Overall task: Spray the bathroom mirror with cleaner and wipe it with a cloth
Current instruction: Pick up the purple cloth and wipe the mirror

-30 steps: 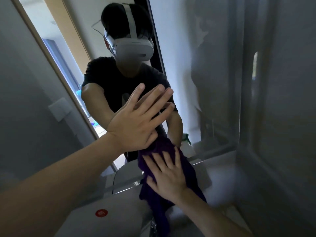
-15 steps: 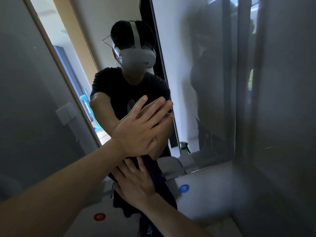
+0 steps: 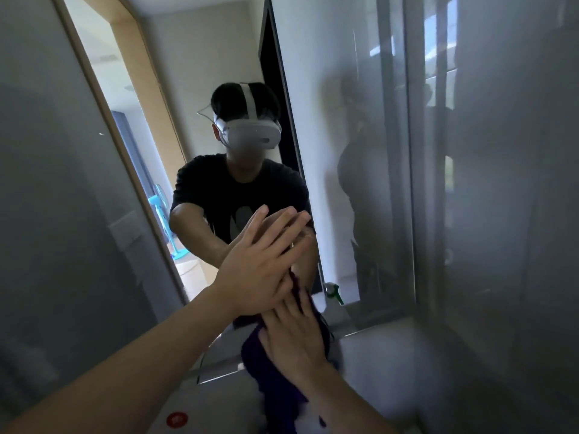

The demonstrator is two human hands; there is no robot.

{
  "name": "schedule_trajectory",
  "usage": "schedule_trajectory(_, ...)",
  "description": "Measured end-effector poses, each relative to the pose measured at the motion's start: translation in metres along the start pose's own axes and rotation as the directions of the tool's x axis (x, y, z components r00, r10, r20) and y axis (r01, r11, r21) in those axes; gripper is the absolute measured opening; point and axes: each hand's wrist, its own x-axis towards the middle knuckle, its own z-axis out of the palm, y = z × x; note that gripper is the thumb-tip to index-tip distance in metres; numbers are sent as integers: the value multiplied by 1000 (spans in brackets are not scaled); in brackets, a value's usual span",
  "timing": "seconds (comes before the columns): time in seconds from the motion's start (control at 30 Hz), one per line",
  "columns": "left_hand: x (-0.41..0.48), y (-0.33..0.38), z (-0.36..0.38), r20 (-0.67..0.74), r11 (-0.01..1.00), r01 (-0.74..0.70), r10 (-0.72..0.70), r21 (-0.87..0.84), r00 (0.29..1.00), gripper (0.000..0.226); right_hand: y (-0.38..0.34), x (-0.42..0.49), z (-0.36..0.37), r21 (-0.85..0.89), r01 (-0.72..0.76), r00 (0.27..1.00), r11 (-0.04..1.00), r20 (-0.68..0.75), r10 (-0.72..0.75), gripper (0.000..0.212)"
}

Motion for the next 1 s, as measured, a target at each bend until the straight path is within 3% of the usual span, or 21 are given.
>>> schedule_trajectory(0.13,7,-8,-18,-60,997,40,-44,-66,997,62,62,15,-33,-2,-152,985,988,-85,152,76)
schedule_trajectory(0.27,29,-57,-46,-160,991,129,-123,25,979,63,107,71,-91,11,-257,941,966,-227,253,85)
schedule_trajectory(0.4,45,-96,-58,-185,978,184,-164,97,969,60,131,143,-158,20,-291,882,956,-381,276,86)
schedule_trajectory(0.6,45,-100,-45,-230,962,192,-146,193,962,64,136,228,-219,33,-293,805,956,-531,265,81)
schedule_trajectory(0.77,45,-102,-43,-234,967,195,-154,166,960,64,115,253,-223,18,-254,800,967,-558,220,76)
schedule_trajectory(1.0,44,-102,-42,-252,975,186,-150,125,956,60,83,216,-189,-53,-231,879,972,-440,185,81)
